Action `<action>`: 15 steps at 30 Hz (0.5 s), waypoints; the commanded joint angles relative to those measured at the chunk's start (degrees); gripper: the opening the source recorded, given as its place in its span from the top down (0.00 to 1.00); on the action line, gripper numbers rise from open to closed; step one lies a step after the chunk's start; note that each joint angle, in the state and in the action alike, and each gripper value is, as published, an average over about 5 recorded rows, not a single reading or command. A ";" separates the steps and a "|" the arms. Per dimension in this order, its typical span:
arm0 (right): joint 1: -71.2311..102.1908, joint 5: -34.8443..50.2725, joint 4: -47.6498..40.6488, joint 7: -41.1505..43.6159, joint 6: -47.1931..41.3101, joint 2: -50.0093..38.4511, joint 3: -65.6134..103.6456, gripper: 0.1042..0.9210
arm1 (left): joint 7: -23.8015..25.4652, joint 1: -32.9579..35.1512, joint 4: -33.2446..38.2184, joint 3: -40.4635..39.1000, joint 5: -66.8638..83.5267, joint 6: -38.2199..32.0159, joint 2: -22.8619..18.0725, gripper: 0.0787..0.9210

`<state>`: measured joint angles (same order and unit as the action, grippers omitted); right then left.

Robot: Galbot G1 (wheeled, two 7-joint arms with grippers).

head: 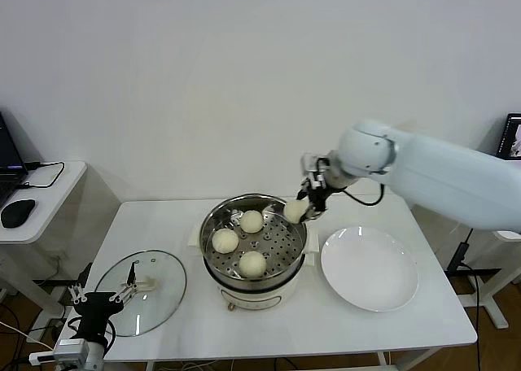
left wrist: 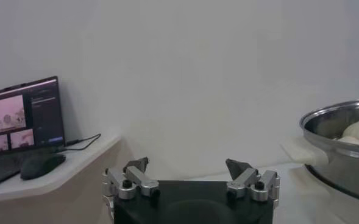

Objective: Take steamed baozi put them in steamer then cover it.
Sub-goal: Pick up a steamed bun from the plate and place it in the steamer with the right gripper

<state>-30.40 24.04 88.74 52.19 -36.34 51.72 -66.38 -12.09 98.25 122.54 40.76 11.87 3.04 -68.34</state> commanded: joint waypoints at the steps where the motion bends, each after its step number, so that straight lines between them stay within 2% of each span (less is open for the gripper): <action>1: 1.94 2.65 -3.41 -3.37 -5.19 8.84 -3.57 0.47 | -0.05 0.16 0.02 0.17 0.06 -0.08 -0.09 0.12; 15: 7.00 -3.86 -8.48 -2.68 -5.21 10.73 -3.38 0.47 | -0.07 -0.21 -0.46 0.26 0.16 -0.11 0.30 0.12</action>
<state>-25.84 22.36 83.02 50.28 -40.29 59.97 -68.93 -12.15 98.07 122.28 41.03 11.99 2.95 -68.08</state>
